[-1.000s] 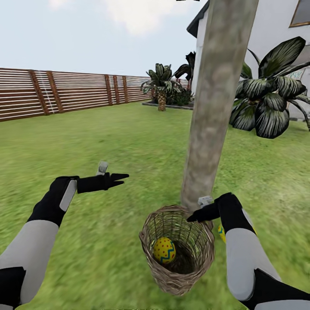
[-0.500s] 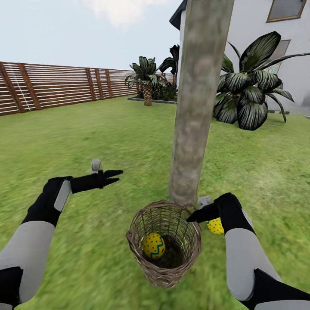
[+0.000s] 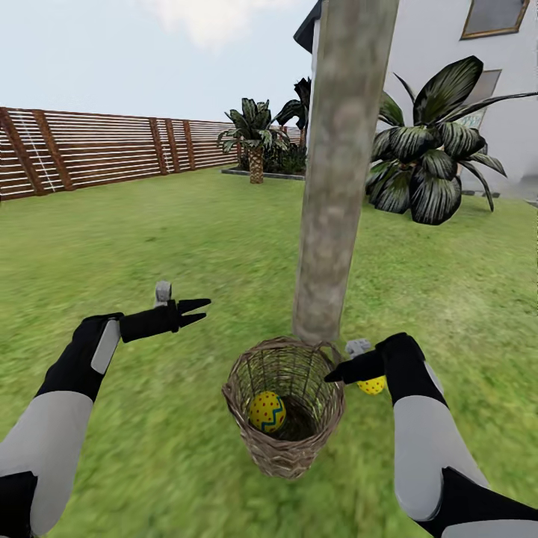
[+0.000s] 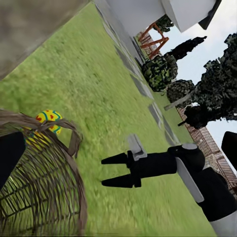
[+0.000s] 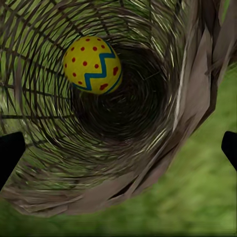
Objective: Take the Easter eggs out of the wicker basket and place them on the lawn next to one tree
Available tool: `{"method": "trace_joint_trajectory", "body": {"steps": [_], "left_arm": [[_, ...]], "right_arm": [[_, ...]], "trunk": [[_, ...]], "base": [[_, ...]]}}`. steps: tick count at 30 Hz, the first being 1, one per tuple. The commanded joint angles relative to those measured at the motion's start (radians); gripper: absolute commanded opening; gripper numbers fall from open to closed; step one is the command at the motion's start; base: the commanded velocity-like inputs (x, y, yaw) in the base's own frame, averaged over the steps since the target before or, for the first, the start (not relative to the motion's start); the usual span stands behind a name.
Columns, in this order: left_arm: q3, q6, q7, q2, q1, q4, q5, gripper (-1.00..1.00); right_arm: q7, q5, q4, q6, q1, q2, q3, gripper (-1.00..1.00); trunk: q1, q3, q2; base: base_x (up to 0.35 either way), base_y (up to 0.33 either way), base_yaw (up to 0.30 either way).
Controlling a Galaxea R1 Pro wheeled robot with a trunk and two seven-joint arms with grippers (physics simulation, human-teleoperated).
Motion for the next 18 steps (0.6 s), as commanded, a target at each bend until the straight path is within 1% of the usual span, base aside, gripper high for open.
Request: {"method": "trace_joint_trajectory", "body": {"steps": [1,6,8,9,11,13,18], "left_arm": [[0.001,0.004,-0.003,0.001,-0.001,0.000,-0.001,1.00],[0.005,0.005,-0.004,0.004,-0.001,0.000,0.000,1.00],[0.006,0.004,-0.004,0.004,-0.001,0.000,0.009,1.00],[0.006,0.004,-0.004,0.005,-0.001,0.001,0.016,1.00],[0.005,0.003,-0.004,0.005,-0.001,0.002,0.026,1.00],[0.006,0.002,-0.004,0.005,-0.001,0.003,0.030,1.00],[0.005,0.001,-0.005,0.005,-0.001,0.005,0.032,1.00]], "right_arm": [[0.013,0.006,-0.007,0.005,-0.001,0.001,-0.004,1.00],[0.041,0.006,-0.035,0.005,-0.001,0.002,-0.004,1.00],[0.052,0.005,-0.046,0.005,-0.001,0.003,-0.003,1.00],[0.149,0.005,-0.049,0.005,-0.001,0.003,-0.003,1.00],[0.149,0.005,-0.049,0.005,-0.001,0.003,-0.003,1.00],[0.149,0.005,-0.049,0.005,0.000,0.003,-0.003,1.00],[0.149,0.006,-0.046,0.005,0.004,0.003,-0.002,1.00]], "trunk": [[-0.001,-0.001,0.000],[-0.001,-0.001,0.000],[-0.001,-0.001,0.000],[-0.001,-0.001,0.000],[-0.001,-0.001,0.000],[-0.001,-0.001,0.000],[-0.001,-0.001,0.000]], "base": [[-0.220,0.000,0.000],[-0.058,0.000,0.000],[-0.006,0.000,0.000],[-0.003,0.000,0.000],[-0.002,0.021,0.000],[0.031,0.116,0.000],[0.165,0.200,0.000]]}}
